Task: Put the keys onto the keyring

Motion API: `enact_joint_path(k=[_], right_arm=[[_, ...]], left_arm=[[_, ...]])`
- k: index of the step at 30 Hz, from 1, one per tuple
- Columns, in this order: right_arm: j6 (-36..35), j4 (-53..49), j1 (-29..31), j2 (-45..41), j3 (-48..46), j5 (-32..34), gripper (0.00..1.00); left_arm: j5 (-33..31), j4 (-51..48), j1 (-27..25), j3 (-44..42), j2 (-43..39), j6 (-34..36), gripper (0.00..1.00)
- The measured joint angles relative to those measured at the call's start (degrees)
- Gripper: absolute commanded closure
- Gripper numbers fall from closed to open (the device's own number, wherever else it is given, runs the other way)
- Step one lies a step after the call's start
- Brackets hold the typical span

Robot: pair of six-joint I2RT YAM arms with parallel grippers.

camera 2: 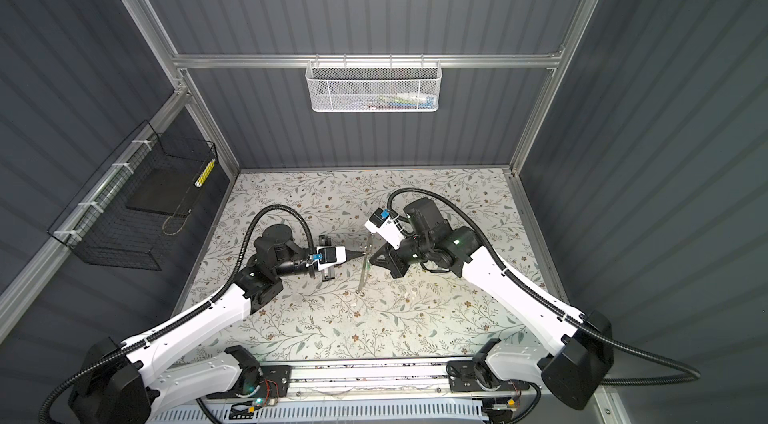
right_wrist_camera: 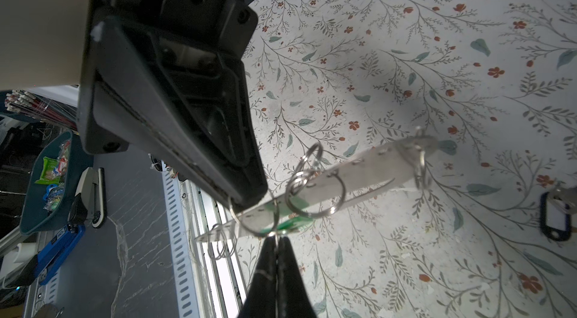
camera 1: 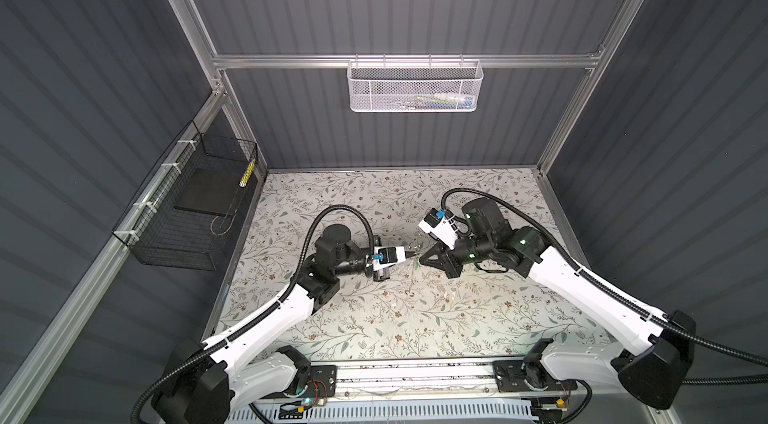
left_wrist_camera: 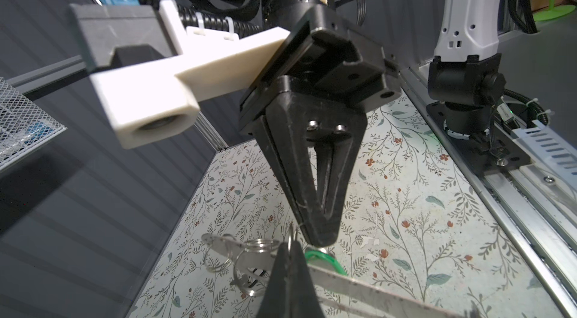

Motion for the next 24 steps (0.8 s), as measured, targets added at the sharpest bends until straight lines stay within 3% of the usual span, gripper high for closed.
enact_joint_path(k=[3,6,11,24], right_arm=[[-0.61,0.0,-0.09,0.07,0.0,-0.46,0.98],[-2.01,0.2,-0.33,-0.55,0.0,-0.2,0.8],[-5.11,0.35,-0.76,-4.28,-1.68,1.92,0.65],[-16.28,6.8,-0.92,-15.13,-6.25,4.17,0.67]], left_arm=[[0.28,0.9,0.0,-0.02,0.15,-1.97,1.0],[0.44,2.78,0.0,-0.07,0.61,-4.44,1.0],[0.7,8.5,0.0,-0.13,1.42,-9.16,1.0],[3.65,17.84,0.07,-0.24,5.22,-18.21,1.0]])
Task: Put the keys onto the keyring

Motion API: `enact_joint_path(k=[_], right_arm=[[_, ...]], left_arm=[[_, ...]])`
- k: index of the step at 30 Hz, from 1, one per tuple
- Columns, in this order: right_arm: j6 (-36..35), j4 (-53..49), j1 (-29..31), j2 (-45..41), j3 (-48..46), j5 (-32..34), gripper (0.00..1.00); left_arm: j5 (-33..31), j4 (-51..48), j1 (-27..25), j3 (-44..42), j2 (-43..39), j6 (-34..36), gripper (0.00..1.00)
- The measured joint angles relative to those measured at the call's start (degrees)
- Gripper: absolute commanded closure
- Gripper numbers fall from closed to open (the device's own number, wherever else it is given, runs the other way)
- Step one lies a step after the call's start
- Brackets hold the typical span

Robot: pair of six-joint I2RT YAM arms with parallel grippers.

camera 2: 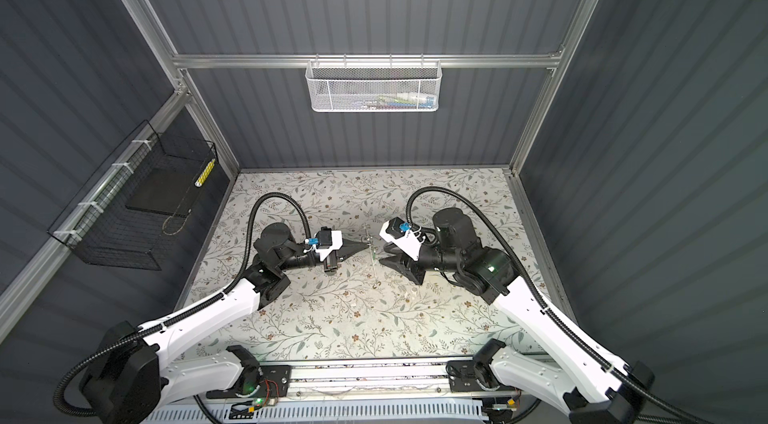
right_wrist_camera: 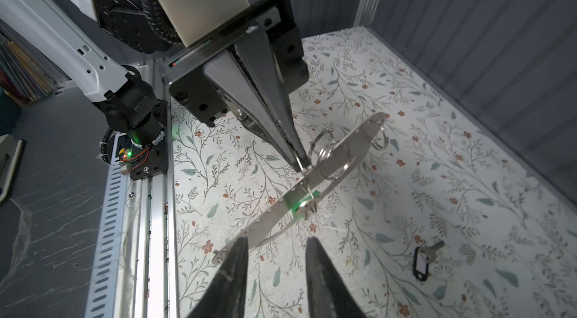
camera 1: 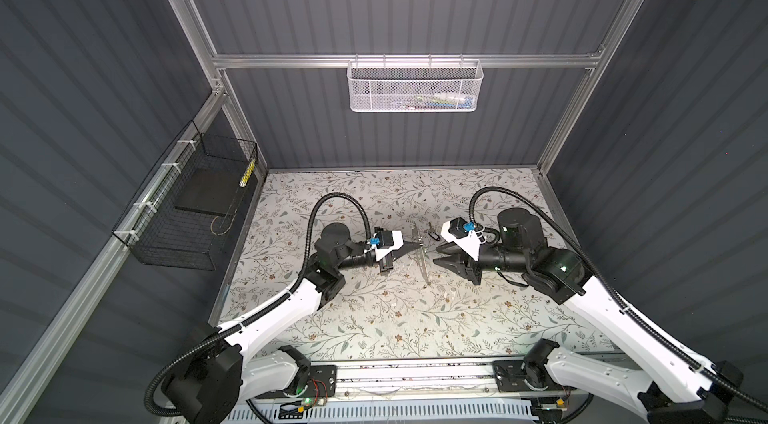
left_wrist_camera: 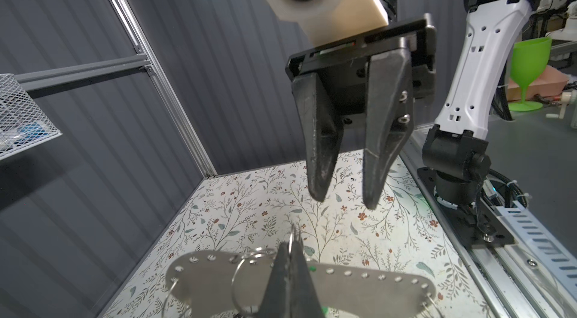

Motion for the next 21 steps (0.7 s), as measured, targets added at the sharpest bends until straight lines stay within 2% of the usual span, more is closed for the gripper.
enact_joint_path(k=[7,15,21], right_arm=[[-4.48,1.46,0.0,3.54,0.5,0.04,0.69],[-7.3,4.61,0.0,3.89,0.5,-0.07,0.72],[-8.37,5.57,0.0,4.85,0.5,-0.74,0.78]], left_arm=[[1.68,1.62,0.0,0.0,0.48,-1.99,1.0],[2.43,1.6,0.0,0.0,0.48,-2.4,1.0],[2.67,1.57,0.0,0.0,0.48,-2.4,1.0]])
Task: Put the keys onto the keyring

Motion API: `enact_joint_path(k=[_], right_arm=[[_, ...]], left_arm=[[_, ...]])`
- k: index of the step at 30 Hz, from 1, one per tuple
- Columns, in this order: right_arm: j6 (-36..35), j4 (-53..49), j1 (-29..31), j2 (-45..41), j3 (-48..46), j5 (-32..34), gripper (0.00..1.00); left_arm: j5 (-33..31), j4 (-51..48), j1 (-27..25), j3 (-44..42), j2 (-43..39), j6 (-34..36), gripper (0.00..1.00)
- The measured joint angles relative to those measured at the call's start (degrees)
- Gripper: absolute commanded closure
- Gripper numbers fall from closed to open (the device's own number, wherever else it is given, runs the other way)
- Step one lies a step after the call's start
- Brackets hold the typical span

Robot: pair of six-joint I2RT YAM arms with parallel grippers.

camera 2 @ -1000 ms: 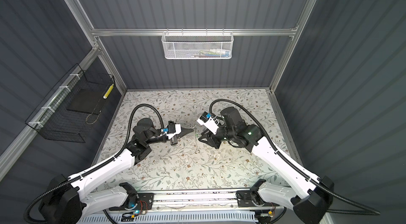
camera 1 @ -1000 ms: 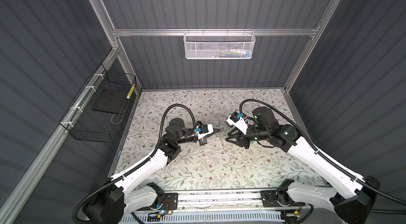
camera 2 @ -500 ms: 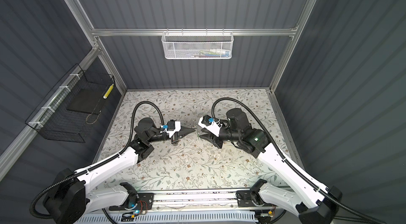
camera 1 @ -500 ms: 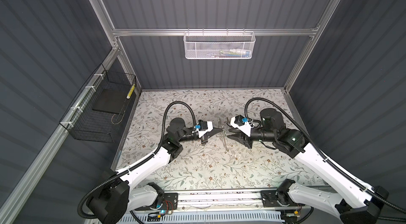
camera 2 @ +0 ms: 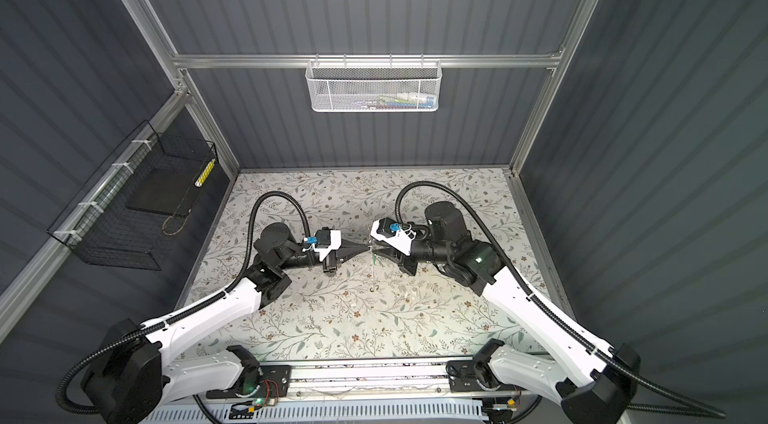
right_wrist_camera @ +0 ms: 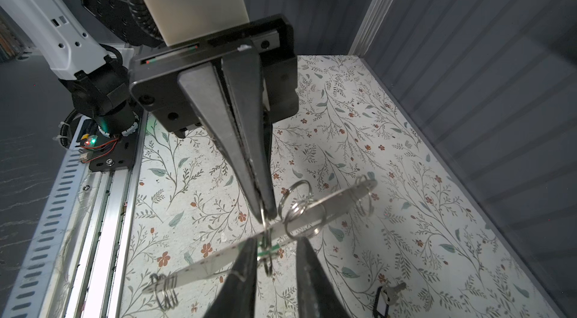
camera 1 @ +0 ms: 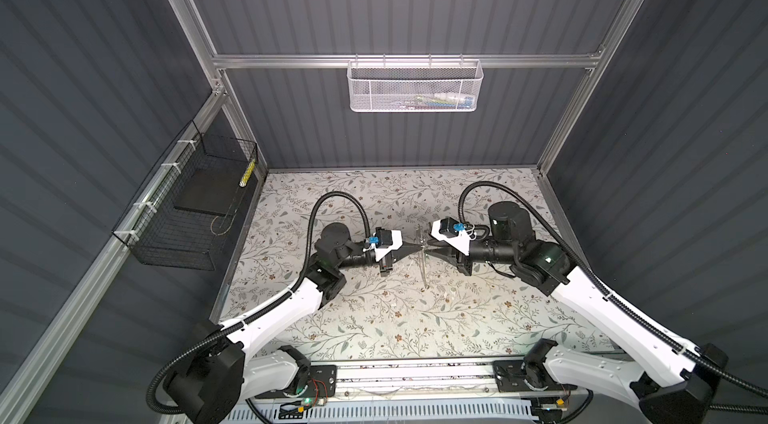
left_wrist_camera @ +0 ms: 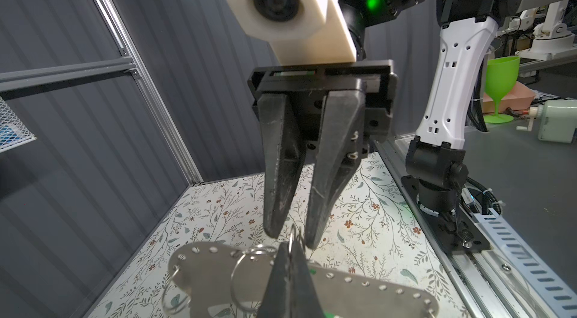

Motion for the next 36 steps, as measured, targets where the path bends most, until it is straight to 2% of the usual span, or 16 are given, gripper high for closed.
enact_joint_path(k=[11,14,15,17,19,23,26,36], right_arm=[[-1.9,0.04,0.0,0.74,0.0,-1.66,1.0],[-2.49,-0.17,0.0,0.74,0.0,-1.66,1.0],[-2.73,-0.35,0.0,0.74,0.0,-1.66,1.0],[-3.1,-1.36,0.0,0.74,0.11,-1.53,1.0],[-3.37,-3.45,0.0,0.74,0.66,-1.22,1.0],[-3.74,-9.42,0.0,1.38,3.98,-0.55,1.0],[-3.72,-12.96,-0.02,2.38,6.58,-0.07,1.0],[-3.61,-22.67,-0.04,7.67,10.97,0.81,1.0]], left_arm=[[0.17,-0.04,0.02,0.02,0.0,-0.02,1.0],[0.15,-0.42,0.0,0.02,0.0,0.0,1.0],[0.15,-0.76,0.0,0.11,0.0,0.04,0.96],[0.11,-3.54,0.0,1.05,0.0,1.36,0.67],[-0.31,-9.46,0.0,3.45,-0.02,4.83,0.58],[-2.03,-23.89,0.0,10.78,-0.42,15.02,0.6],[-2.67,-30.99,-0.02,14.14,-0.92,20.74,0.63],[-5.2,-44.46,-2.16,17.88,-0.87,29.51,0.68]])
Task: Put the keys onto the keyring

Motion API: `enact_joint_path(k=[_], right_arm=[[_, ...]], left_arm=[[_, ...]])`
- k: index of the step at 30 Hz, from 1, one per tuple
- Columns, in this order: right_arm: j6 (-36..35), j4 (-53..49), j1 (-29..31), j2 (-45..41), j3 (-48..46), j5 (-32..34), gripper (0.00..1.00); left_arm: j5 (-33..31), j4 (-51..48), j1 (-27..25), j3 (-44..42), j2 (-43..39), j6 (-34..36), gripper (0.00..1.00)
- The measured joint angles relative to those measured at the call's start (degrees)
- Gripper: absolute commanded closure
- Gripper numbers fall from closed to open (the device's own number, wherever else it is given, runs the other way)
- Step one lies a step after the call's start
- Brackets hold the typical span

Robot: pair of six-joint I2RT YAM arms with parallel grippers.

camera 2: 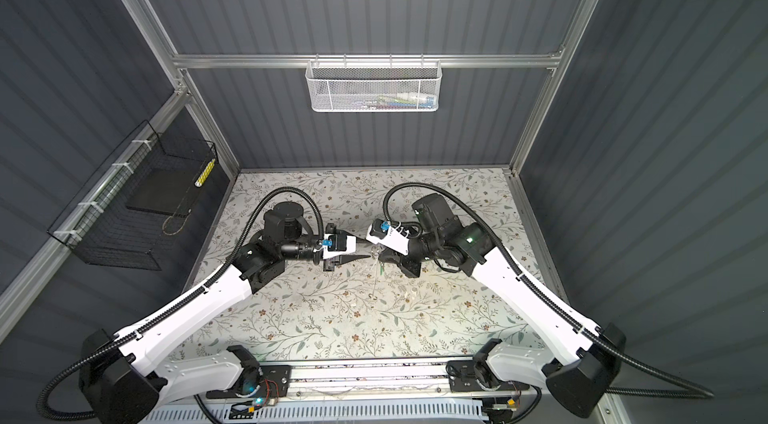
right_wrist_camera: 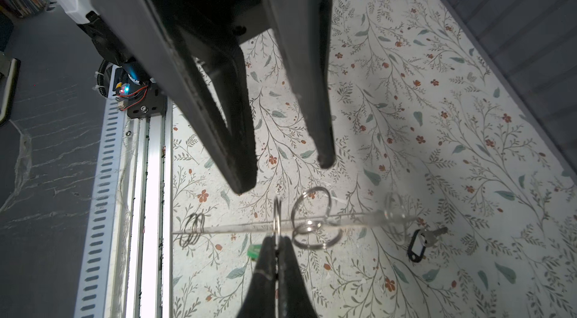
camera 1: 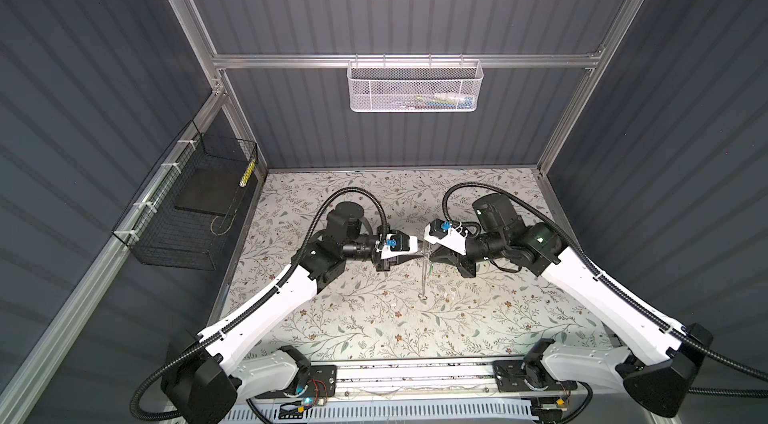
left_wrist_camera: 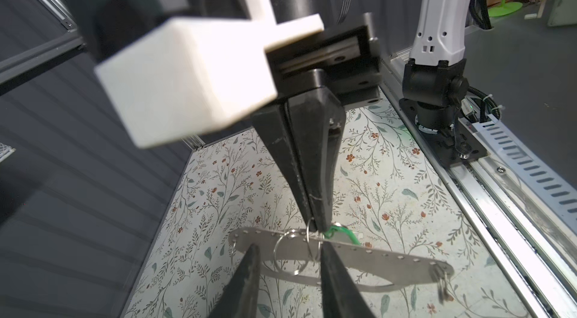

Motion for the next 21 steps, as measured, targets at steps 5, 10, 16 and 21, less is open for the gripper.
enact_joint_path(k=[5,10,16,21], right_arm=[[0.35,-1.42,0.0,0.11,0.74,0.04,1.0],[0.37,-1.62,0.0,0.11,0.85,-0.07,1.0],[0.37,-1.9,0.0,0.11,0.85,-0.07,1.0],[0.35,-1.88,0.0,0.11,0.85,-0.04,1.0]], left_arm=[[-1.4,-2.78,-1.88,1.29,0.83,1.77,0.68],[-3.41,-4.28,-3.39,1.92,2.45,2.78,0.71],[-5.33,-4.92,-4.31,2.4,3.04,3.13,0.81],[-6.38,-5.01,-4.9,2.69,3.26,3.21,0.89]])
